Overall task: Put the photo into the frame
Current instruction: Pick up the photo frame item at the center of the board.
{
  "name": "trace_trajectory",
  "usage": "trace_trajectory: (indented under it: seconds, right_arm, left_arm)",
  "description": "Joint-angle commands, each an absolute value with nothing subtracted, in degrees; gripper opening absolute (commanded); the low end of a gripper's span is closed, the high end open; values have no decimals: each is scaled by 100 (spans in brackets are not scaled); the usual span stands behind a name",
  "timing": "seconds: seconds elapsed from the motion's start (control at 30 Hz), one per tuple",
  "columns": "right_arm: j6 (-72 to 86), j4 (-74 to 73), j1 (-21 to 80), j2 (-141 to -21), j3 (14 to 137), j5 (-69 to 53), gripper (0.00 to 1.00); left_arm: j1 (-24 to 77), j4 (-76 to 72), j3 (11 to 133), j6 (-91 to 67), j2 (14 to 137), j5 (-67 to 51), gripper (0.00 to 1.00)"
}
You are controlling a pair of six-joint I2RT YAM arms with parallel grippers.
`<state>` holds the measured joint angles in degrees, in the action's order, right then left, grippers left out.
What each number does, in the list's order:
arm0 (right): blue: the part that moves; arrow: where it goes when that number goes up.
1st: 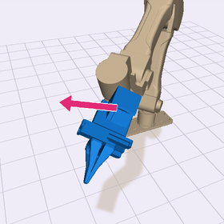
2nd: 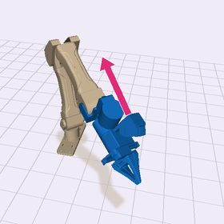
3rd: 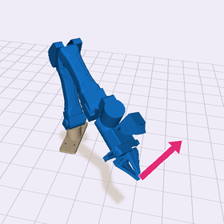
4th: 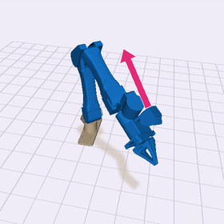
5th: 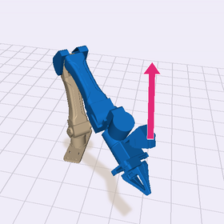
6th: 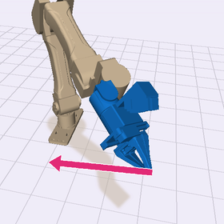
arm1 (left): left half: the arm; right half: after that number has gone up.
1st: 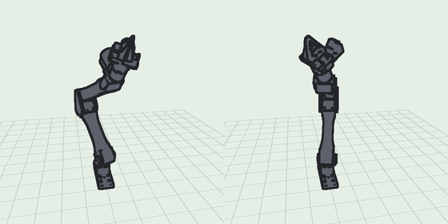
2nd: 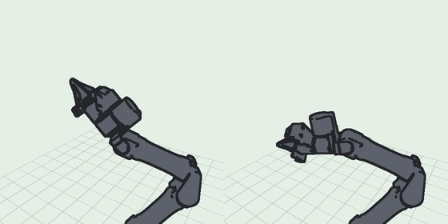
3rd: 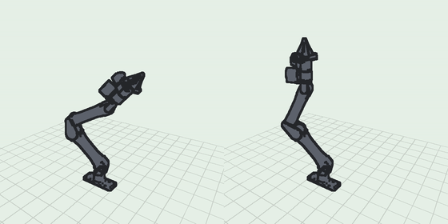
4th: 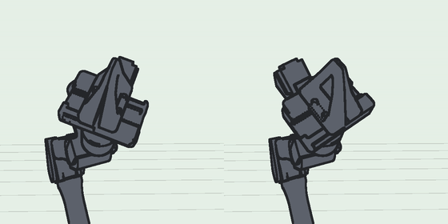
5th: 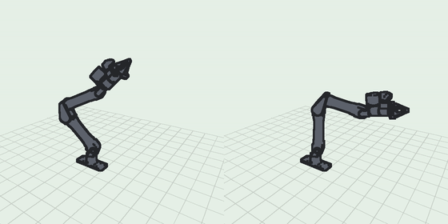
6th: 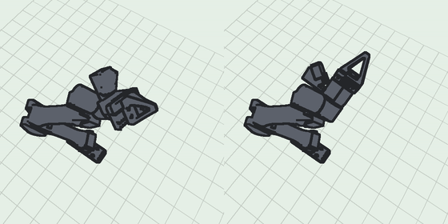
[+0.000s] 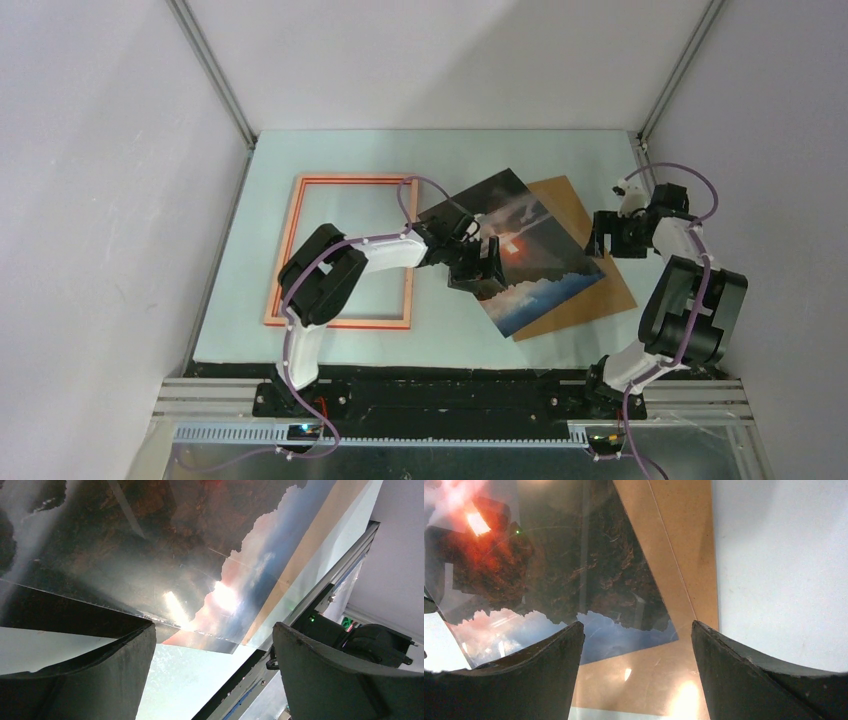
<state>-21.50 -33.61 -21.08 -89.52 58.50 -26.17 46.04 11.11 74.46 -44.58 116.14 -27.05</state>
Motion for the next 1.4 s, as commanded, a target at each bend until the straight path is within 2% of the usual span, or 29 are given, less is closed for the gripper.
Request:
trace_trajectory:
  seconds: [0.0,0.47,0.83,1.37]
  right_arm:
    - [-2256,-3205,-1926,-9192,6120,-2508,83]
    - [-2380,-3465,-1693,-10530,7078,-2339,83]
    - [-2431,-3900,-1670,-10807,7189,-2678,83]
    - [-2643,-4813,-1839,-10927,7261,-3827,80]
  left_arm:
    - [4422,1433,7147,-4299,11642,-2054,95]
    - [4320,1310,7071,-4379,11655,-2152,94]
    - [4574,1129,7214,-4630,11868,-2500,94]
    - [4564,1085,7503,-4352,12158,-2599,94]
